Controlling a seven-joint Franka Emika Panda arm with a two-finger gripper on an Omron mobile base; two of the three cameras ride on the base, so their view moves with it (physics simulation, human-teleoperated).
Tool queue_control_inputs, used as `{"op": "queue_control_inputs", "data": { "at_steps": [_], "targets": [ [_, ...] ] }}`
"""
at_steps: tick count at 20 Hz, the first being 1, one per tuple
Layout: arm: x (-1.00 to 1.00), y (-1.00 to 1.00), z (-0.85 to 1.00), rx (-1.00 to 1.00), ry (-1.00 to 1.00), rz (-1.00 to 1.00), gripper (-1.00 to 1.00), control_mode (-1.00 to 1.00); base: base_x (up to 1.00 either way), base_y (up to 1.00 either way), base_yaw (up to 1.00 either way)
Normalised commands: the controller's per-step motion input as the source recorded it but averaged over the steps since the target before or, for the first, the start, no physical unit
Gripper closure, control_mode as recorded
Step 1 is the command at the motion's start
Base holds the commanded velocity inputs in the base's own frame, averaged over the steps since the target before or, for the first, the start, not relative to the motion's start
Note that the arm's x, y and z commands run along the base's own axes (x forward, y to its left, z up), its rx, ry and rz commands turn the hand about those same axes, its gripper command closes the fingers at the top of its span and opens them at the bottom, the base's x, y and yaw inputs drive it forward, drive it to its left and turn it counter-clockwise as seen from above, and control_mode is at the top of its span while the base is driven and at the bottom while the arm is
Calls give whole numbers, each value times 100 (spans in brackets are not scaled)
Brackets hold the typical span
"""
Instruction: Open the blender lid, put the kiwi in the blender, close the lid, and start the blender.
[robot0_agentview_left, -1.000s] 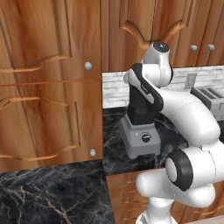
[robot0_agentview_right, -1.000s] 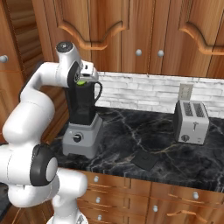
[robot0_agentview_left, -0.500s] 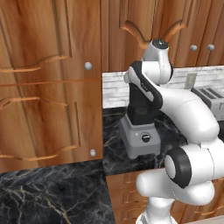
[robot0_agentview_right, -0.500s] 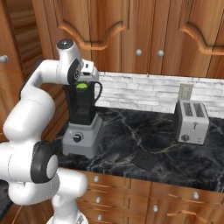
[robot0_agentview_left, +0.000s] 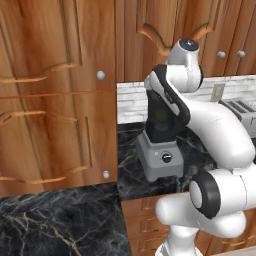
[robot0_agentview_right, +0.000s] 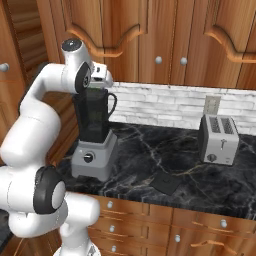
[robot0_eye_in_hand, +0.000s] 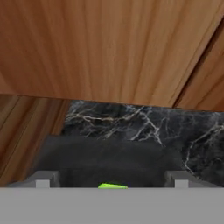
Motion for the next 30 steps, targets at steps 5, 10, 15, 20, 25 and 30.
{"op": "queue_control_inputs", "data": {
  "at_steps": [5,10,15,20,25,30],
  "targets": [
    [-77,-44,21,1,-7,0,-100,-100,0,0,0],
    [-75,-95,-28,11,0,-7,-100,-100,0,0,0],
    [-61,-100,-86,9,3,-15,-100,-100,0,0,0],
    [-23,-100,-100,0,14,-21,-100,-100,0,0,0],
    [-9,-99,-100,1,20,-23,-100,-100,0,0,0],
    [0,-68,-97,0,19,-17,-100,-100,0,0,0]
  ]
}}
